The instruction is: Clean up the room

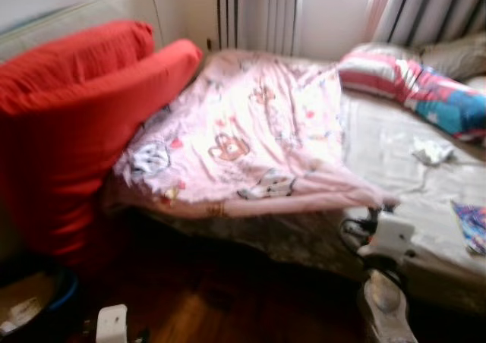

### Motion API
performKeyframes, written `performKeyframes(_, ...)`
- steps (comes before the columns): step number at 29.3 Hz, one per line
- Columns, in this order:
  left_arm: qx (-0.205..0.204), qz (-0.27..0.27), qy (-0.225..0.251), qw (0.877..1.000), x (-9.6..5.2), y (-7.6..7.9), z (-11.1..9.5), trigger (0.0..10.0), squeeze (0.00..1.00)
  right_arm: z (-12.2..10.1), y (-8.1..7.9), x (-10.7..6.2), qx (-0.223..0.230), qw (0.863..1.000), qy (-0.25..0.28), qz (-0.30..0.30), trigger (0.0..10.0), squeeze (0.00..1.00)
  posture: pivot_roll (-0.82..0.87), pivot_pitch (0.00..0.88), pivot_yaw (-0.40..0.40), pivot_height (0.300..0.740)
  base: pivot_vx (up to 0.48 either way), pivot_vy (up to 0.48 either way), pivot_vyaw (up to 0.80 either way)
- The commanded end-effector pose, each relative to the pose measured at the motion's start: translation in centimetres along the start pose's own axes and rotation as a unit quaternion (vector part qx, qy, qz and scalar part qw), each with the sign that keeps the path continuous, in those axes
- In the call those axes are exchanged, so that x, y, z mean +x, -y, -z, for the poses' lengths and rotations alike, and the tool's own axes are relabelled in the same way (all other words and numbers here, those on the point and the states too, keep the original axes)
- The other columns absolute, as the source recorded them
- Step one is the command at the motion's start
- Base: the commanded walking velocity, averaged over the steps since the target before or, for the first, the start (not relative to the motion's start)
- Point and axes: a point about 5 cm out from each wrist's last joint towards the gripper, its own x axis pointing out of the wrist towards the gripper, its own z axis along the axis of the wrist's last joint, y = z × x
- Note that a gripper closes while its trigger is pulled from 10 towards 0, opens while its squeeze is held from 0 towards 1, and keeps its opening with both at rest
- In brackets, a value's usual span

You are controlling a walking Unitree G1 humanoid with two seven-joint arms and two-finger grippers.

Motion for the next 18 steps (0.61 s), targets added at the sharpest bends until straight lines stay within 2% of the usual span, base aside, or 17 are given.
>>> performKeyframes(1, -0.001, -0.001, -0.018, 1.0, -0.2, -0.1, 0.8, 10.0, 0.0, -0.9, -0.8, 0.1, 0.001, 1.0, 0.025, -0.015, 10.0, 0.0, 0.1, 0.021, -0.008, 0.74, 0.0, 0.0, 0.0)
performKeyframes(3, -0.001, -0.001, -0.019, 1.0, -0.2, -0.1, 0.8, 10.0, 0.0, -0.8, -0.9, 0.0, -0.005, 0.999, 0.026, -0.02, 10.0, 0.0, 0.1, 0.021, -0.01, 0.74, 0.0, 0.0, 0.0)
performKeyframes(5, -0.001, -0.001, -0.018, 1.0, -0.2, -0.2, 0.8, 10.0, 0.0, -0.4, -1.7, -0.7, -0.013, 0.998, 0.018, -0.053, 10.0, 0.0, 0.1, 0.024, -0.011, 0.74, 0.0, 0.0, 0.0)
performKeyframes(7, -0.001, -0.001, -0.018, 1.0, -0.2, -0.2, 0.7, 10.0, 0.0, 0.5, -1.6, -1.2, 0.003, 0.999, -0.014, -0.05, 10.0, 0.0, 0.1, 0.025, -0.012, 0.74, 0.0, 0.0, 0.0)
performKeyframes(9, 0.002, 0.0, -0.019, 1.0, -0.1, -0.2, 0.7, 10.0, 0.0, 2.2, -0.9, -1.5, 0.019, 0.997, -0.075, -0.03, 10.0, 0.0, 0.1, 0.028, -0.013, 0.74, 0.0, 0.0, 0.0)
performKeyframes(10, 0.002, 0.0, -0.019, 1.0, -0.1, -0.2, 0.7, 10.0, 0.0, 2.2, -0.9, -1.5, 0.019, 0.997, -0.075, -0.03, 10.0, 0.0, 0.1, 0.028, -0.013, 0.74, 0.0, 0.0, 0.0)
performKeyframes(11, 0.006, 0.002, -0.02, 1.0, -0.2, -0.2, 0.7, 10.0, 0.0, 3.0, -0.6, -1.8, 0.031, 0.994, -0.106, -0.022, 10.0, 0.0, 0.1, 0.028, -0.013, 0.74, 0.0, 0.0, 0.0)
performKeyframes(12, 0.01, 0.003, -0.023, 1.0, -0.2, -0.3, 0.8, 10.0, 0.0, 4.8, 0.3, -2.6, 0.028, 0.985, -0.169, -0.001, 10.0, 0.0, 0.09, 0.029, -0.015, 0.74, 0.0, 0.0, 0.0)
performKeyframes(15, 0.008, 0.002, -0.028, 1.0, -0.3, -0.4, 1.1, 10.0, 0.0, 6.5, 1.2, -3.8, 0.034, 0.973, -0.226, 0.021, 10.0, 0.0, 0.1, 0.028, -0.017, 0.74, 0.0, 0.0, 0.0)
performKeyframes(16, 0.008, 0.001, -0.031, 0.999, -0.3, -0.5, 1.2, 10.0, 0.0, 7.7, 1.7, -4.7, 0.042, 0.963, -0.265, 0.031, 10.0, 0.0, 0.1, 0.029, -0.017, 0.74, 0.0, 0.0, 0.0)
performKeyframes(17, 0.008, 0.001, -0.031, 0.999, -0.3, -0.5, 1.2, 10.0, 0.0, 7.7, 1.7, -4.7, 0.042, 0.963, -0.265, 0.031, 10.0, 0.0, 0.1, 0.029, -0.017, 0.74, 0.0, 0.0, 0.0)
performKeyframes(18, 0.007, 0.0, -0.033, 0.999, -0.3, -0.6, 1.3, 10.0, 0.0, 8.2, 2.1, -5.3, 0.042, 0.957, -0.285, 0.039, 10.0, 0.0, 0.1, 0.028, -0.018, 0.74, 0.0, 0.0, 0.0)
